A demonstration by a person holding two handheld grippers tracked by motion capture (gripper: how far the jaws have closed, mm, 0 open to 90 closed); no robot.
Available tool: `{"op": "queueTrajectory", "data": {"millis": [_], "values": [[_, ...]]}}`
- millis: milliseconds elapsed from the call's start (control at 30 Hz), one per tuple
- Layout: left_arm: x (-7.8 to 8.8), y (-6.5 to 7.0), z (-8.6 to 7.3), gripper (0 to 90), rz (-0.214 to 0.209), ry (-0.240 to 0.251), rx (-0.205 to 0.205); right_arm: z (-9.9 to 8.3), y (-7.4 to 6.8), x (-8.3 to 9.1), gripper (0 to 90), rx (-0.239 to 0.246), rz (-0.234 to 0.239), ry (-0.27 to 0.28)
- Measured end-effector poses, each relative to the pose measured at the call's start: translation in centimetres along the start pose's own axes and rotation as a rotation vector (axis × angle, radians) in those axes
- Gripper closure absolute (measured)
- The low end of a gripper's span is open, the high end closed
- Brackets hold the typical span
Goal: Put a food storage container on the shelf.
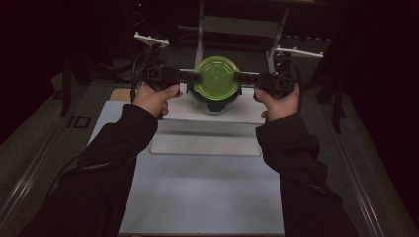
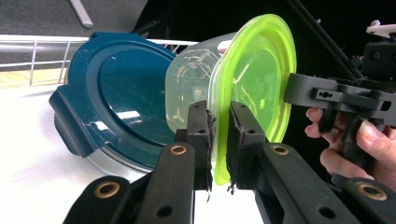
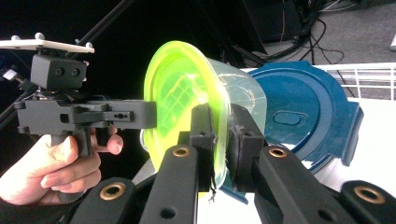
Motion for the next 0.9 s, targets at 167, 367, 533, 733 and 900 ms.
{"op": "queueTrajectory", "data": {"millis": [167, 367, 533, 733, 900], "values": [[-0.2, -0.4, 0.2, 79.2, -0.003, 0.008, 0.03, 0.4, 0.3, -0.3, 81.6, -0.021, 0.005, 0.001], [-0.4, -0.9, 0.6, 74.4, 0.005, 0.022, 0.034, 0.5, 0.6, -0.9, 81.0, -0.034, -0.016, -0.007], [-0.9, -1.2, 0.8, 74.3, 0.019, 0.02, 0.042, 0.9, 1.0, -1.3, 80.5, -0.034, -0.046, 0.002], [-1.4, -1.4, 1.1, 72.7, 0.02, 0.031, 0.045, 1.5, 1.7, -1.6, 78.7, -0.068, -0.059, 0.006], [-1.7, -1.6, 1.4, 71.3, 0.02, 0.046, 0.072, 1.9, 1.9, -2.1, 73.7, -0.082, -0.077, 0.01]]}}
Point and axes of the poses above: each handheld gripper's, and its own axes: x roughly backward along the jaws, z roughly out of its top, y roughly to its right, the point moved 10 cm from there along -x, roughly forward along the jaws, and after that the axes turned 9 degrees about -x, right-handed, at the moved point
